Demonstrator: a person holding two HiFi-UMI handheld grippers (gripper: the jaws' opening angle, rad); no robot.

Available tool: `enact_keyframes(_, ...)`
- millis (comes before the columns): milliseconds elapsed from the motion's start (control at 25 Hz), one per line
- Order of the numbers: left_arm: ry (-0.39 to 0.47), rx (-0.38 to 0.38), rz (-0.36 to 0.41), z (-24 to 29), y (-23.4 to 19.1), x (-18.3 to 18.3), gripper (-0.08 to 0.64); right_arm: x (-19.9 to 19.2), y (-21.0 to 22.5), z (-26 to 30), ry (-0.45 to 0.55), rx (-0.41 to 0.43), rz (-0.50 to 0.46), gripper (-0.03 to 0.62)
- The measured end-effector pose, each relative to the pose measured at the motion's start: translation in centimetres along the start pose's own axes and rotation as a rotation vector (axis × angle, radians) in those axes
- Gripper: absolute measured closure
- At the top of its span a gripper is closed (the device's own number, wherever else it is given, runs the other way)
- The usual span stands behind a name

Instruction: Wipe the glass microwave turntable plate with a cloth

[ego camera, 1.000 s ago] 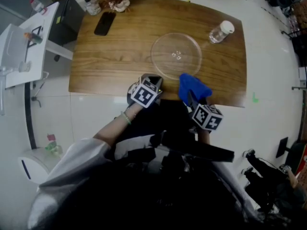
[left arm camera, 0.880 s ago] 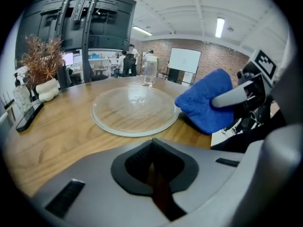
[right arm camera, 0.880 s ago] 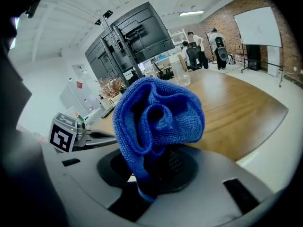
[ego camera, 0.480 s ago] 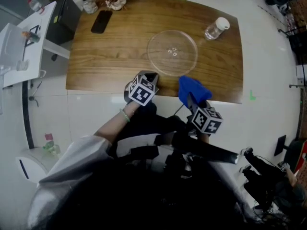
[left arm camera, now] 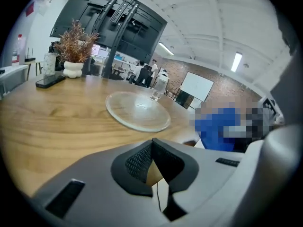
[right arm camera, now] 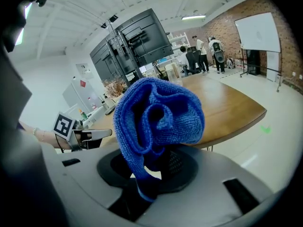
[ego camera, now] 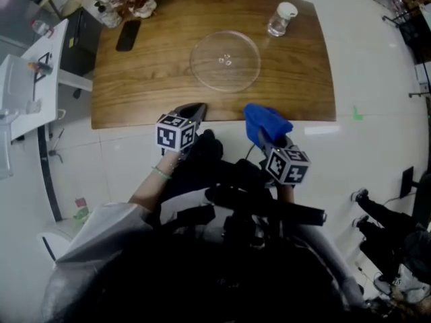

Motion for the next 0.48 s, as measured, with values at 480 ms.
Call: enact_keyframes(480,0.215,-0.167,-0.173,-2.4,4.2,6.3,0.568,1.8,-0.7,-1.2,0.028,0.035,-0.047,0.479)
Point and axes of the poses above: the fingertips, and each gripper's own axes: z forward along the fingers, y to its right, x out of its top, the point moved 3 cm from there along -z, backward along the fingers, and after that the axes turned 3 degrees about -z, right-handed, at the moved point
